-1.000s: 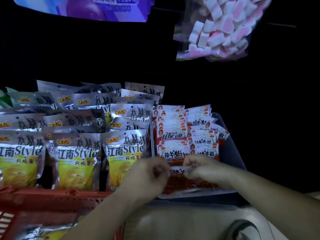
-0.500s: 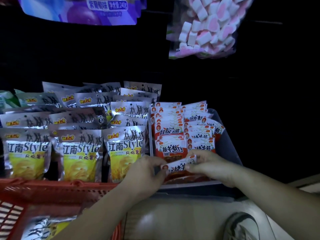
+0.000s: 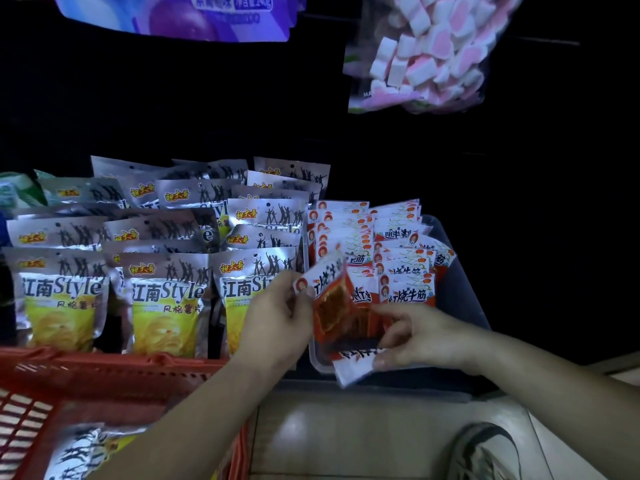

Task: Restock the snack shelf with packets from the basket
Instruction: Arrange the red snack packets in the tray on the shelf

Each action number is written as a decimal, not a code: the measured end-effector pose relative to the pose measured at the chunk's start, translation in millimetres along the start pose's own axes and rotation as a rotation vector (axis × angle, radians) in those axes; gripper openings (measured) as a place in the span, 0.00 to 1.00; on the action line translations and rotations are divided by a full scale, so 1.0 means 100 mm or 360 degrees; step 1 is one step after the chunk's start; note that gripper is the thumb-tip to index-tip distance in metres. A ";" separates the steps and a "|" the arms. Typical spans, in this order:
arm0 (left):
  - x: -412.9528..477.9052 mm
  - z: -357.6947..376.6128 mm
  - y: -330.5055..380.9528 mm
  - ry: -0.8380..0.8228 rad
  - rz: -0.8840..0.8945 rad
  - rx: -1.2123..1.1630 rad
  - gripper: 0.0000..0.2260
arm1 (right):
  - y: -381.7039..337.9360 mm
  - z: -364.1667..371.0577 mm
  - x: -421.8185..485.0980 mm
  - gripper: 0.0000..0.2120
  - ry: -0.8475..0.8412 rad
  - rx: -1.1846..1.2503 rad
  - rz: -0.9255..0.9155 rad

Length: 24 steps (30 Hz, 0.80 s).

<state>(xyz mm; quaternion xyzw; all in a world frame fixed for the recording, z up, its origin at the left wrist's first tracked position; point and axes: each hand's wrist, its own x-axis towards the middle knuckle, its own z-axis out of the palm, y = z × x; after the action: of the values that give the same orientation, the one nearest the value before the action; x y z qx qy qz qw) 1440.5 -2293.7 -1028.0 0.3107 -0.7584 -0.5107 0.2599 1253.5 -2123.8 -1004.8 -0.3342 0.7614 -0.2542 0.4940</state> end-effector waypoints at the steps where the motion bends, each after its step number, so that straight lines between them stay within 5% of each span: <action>1: 0.01 -0.02 0.00 -0.0044 -0.0009 -0.0031 0.07 | 0.03 0.02 0.01 0.35 0.0005 -0.0060 -0.0001; 3: 0.01 -0.03 0.01 -0.0127 -0.0001 -0.0014 0.08 | 0.02 0.08 0.00 0.14 -0.0021 -0.0123 -0.0020; 5: -0.02 0.00 0.01 -0.0142 0.0019 0.0053 0.07 | 0.01 0.14 0.02 0.03 0.0046 -0.0047 -0.0045; 9: -0.06 0.07 0.02 -0.0193 0.0019 -0.0038 0.08 | 0.02 0.23 0.15 0.02 0.0442 0.0015 -0.0085; 13: -0.01 0.08 0.06 -0.0148 -0.0070 -0.0231 0.09 | 0.02 0.22 0.22 0.08 0.0719 -0.0198 -0.0439; 24: -0.05 0.11 0.07 -0.0210 -0.0058 -0.0220 0.08 | 0.03 0.13 0.10 0.08 -0.0178 -0.0218 -0.0043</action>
<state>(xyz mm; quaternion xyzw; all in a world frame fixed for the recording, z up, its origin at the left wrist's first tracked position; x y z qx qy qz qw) 1434.5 -2281.5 -1025.9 0.2714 -0.7311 -0.5857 0.2209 1262.0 -2130.0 -1017.9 -0.3912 0.7437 -0.1891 0.5081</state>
